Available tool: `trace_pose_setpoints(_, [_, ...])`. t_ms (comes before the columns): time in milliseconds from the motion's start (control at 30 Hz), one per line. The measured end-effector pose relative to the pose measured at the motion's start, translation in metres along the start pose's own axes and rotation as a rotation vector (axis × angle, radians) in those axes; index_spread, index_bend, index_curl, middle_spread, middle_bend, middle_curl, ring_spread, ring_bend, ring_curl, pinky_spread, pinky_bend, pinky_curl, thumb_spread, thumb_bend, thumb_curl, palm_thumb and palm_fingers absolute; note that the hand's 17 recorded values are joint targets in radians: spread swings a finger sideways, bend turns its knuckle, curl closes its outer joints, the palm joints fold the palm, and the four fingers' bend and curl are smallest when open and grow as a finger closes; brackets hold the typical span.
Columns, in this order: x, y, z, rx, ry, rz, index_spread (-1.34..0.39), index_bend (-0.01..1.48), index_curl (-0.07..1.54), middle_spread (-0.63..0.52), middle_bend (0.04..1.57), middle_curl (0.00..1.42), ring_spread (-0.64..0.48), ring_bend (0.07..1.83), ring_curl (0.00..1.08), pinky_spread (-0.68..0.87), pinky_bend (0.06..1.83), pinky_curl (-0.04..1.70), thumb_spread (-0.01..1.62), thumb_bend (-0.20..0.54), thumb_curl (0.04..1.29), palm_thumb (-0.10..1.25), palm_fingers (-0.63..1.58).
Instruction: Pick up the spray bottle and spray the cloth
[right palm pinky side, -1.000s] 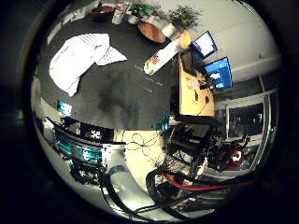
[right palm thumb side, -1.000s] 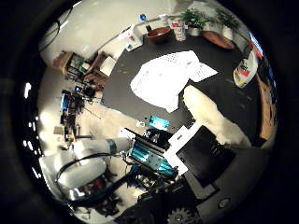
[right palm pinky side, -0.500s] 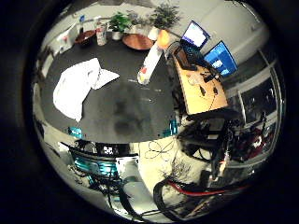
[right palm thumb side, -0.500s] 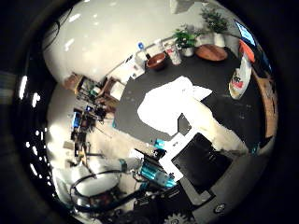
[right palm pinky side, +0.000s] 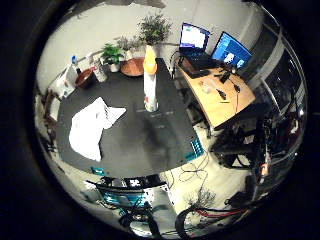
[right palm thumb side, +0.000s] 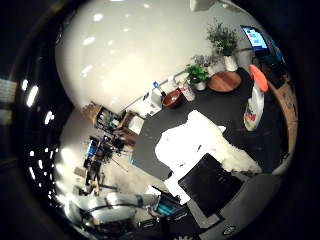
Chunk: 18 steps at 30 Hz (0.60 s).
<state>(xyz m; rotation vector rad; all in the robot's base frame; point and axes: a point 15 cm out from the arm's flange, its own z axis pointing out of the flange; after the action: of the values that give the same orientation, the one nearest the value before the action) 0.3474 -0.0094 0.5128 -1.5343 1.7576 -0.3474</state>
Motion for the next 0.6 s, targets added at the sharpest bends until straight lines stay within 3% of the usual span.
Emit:
trace_pose_setpoints(400, [0.046,-0.013,-0.002,0.087,-0.032,0.09,-0.2,0.17,0.29,0.16,0.21,0.32,0.29,0.4,0.2,0.63,0.9,0.1,0.98,-0.026,0.56,0.71,0.31])
trace_pose_setpoints(600, [0.08,-0.024,-0.004,0.169,-0.083,0.189,-0.18,0.17,0.29,0.19,0.2,0.32,0.3,0.41,0.2,0.63,0.92,0.1,0.98,-0.024,0.55,0.7,0.29])
